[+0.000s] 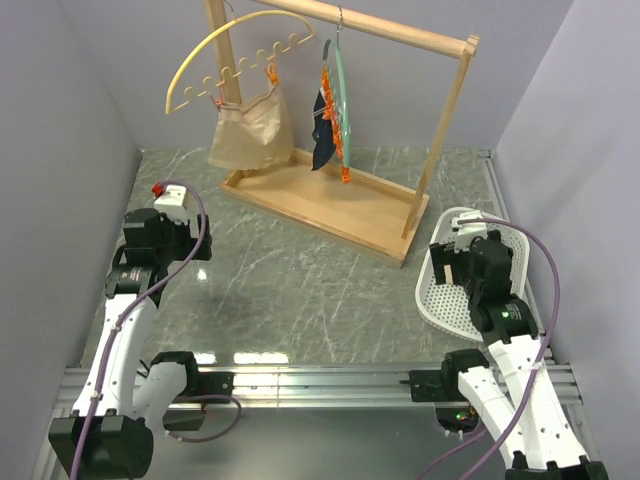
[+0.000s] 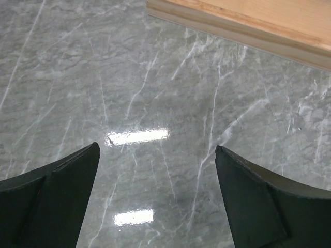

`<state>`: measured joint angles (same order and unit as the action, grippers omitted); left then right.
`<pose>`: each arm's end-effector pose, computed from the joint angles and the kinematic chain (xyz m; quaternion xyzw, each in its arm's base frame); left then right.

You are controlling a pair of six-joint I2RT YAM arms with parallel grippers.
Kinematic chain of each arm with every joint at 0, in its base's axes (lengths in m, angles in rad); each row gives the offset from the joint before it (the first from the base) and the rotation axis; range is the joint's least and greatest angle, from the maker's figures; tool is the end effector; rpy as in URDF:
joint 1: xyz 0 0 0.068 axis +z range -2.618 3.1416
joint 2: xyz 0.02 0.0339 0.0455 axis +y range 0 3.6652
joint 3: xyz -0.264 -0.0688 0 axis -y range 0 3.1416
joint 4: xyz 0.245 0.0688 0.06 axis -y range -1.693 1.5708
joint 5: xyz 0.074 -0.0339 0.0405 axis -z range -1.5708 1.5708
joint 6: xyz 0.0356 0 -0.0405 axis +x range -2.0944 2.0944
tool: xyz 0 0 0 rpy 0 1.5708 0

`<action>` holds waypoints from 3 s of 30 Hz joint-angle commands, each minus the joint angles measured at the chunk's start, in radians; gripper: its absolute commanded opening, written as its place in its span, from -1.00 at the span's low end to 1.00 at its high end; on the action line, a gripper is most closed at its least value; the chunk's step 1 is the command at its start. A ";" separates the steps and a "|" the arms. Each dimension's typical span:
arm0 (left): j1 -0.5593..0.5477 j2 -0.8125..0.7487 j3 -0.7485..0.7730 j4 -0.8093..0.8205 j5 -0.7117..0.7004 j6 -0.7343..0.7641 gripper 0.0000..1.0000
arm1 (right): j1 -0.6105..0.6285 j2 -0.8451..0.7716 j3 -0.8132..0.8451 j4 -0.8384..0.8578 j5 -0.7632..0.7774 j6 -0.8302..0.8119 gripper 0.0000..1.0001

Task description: Clip the underwear to the hanger

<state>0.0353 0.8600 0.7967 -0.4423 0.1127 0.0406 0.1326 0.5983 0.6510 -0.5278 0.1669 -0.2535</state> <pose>0.1918 0.0028 0.3050 0.0309 0.8600 -0.0292 0.5084 0.1399 0.0127 0.2851 -0.1206 0.8432 -0.1024 0.5138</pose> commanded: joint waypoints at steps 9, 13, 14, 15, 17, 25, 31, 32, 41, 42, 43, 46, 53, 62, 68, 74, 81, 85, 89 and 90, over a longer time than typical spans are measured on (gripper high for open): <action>0.003 -0.026 0.094 -0.041 0.157 -0.013 0.99 | -0.106 0.234 0.133 -0.100 -0.068 -0.052 1.00; 0.003 -0.010 0.113 -0.052 0.191 -0.022 0.99 | -0.269 0.363 0.162 -0.078 -0.162 -0.075 1.00; 0.002 -0.009 0.116 -0.055 0.200 -0.022 0.99 | -0.299 0.398 0.168 -0.075 -0.164 -0.079 1.00; 0.002 -0.007 0.122 -0.056 0.211 -0.021 0.99 | -0.324 0.464 0.174 -0.071 -0.187 -0.081 0.98; 0.002 -0.001 0.125 -0.058 0.219 -0.022 0.99 | -0.393 0.529 0.194 -0.048 -0.216 -0.087 0.98; 0.002 -0.022 0.102 -0.055 0.242 -0.016 0.99 | -0.479 0.768 0.263 0.025 -0.293 -0.069 0.96; 0.002 -0.024 0.099 -0.062 0.240 -0.004 0.99 | -0.479 0.894 0.274 0.069 -0.296 -0.059 0.93; 0.002 -0.021 0.101 -0.064 0.243 -0.004 0.99 | -0.479 0.903 0.269 0.078 -0.296 -0.058 0.88; 0.002 0.005 0.136 -0.070 0.254 -0.004 0.99 | -0.479 0.933 0.211 0.062 -0.313 -0.118 -0.36; 0.002 0.010 0.139 -0.072 0.254 -0.002 0.99 | -0.479 0.914 0.208 0.033 -0.319 -0.131 -0.61; 0.002 0.011 0.142 -0.072 0.255 -0.004 0.99 | -0.479 0.890 0.208 0.013 -0.334 -0.136 -0.81; 0.003 0.017 0.159 -0.075 0.263 -0.007 0.99 | -0.481 0.752 0.242 -0.116 -0.420 -0.177 -1.00; 0.002 0.030 0.174 -0.079 0.306 -0.018 0.99 | -0.479 0.453 0.418 -0.434 -0.647 -0.273 -1.00; 0.002 0.022 0.179 -0.046 0.383 -0.033 0.99 | -0.467 0.360 0.651 -0.701 -0.950 -0.310 -1.00; 0.002 0.033 0.206 -0.039 0.433 -0.119 0.99 | -0.296 0.330 0.745 -0.618 -1.064 -0.105 -1.00; 0.009 0.065 0.257 -0.035 0.527 -0.234 0.99 | -0.028 0.296 0.675 -0.234 -1.000 0.245 -1.00; 0.089 0.119 0.303 -0.041 0.619 -0.364 0.96 | 0.106 0.342 0.469 0.165 -0.880 0.493 -1.00; 0.118 0.145 0.302 -0.052 0.639 -0.386 0.94 | 0.179 0.360 0.363 0.267 -0.729 0.528 -1.00; 0.120 0.158 0.268 -0.042 0.613 -0.392 0.93 | 0.291 0.394 0.271 0.343 -0.647 0.559 -1.00; 0.120 0.165 0.263 -0.044 0.613 -0.396 0.93 | 0.335 0.405 0.259 0.356 -0.639 0.565 -1.00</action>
<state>0.1513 1.0195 1.0645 -0.5133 0.7029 -0.3252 0.3923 1.0019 0.9333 -0.3359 -0.5560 0.2535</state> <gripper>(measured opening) 0.967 0.012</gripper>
